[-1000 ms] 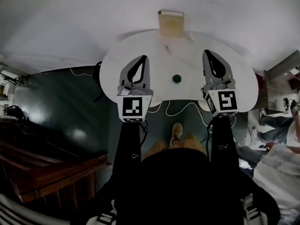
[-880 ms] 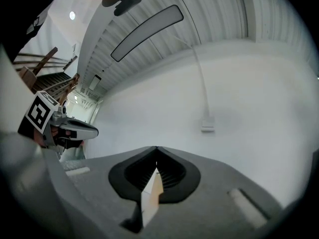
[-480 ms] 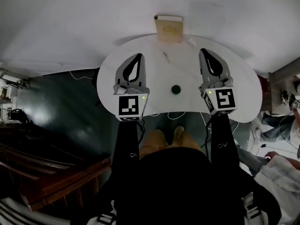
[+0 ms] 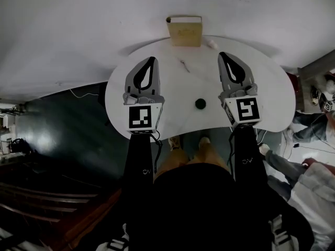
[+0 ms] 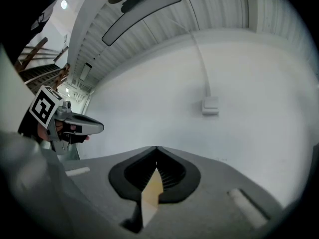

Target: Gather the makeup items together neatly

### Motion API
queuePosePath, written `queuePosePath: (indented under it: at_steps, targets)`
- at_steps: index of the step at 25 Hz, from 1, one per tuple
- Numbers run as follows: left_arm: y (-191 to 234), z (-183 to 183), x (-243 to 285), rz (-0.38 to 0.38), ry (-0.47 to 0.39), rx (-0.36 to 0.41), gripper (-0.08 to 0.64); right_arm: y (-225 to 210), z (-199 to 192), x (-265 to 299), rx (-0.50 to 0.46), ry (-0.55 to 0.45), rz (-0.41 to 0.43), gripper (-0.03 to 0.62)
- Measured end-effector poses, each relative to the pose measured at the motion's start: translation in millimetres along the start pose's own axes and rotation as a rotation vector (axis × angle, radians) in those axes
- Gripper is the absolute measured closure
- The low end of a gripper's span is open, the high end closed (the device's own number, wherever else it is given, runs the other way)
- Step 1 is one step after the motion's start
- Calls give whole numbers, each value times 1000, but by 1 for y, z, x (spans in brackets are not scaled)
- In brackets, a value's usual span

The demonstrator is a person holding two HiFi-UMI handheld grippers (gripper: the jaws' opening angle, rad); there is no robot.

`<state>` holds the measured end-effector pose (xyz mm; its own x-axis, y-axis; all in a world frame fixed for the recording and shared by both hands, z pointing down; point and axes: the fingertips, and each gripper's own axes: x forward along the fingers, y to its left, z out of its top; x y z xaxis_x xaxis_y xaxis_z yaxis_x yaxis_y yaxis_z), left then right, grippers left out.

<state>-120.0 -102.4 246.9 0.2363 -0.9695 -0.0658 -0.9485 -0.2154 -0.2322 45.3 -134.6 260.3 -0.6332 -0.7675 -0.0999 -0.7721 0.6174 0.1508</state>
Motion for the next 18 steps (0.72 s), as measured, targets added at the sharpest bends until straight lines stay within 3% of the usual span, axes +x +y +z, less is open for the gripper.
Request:
queuePosePath:
  at_steps: [5, 8, 18]
  targets:
    - [5, -13, 9, -30, -27, -16, 551, 11, -28, 16, 5, 55, 8, 588]
    - [10, -27, 15, -40, -12, -26, 550, 24, -51, 39, 75, 105, 42, 563]
    - [28, -64, 32, -73, 12, -81, 550, 68, -227, 113, 13, 483, 188, 500]
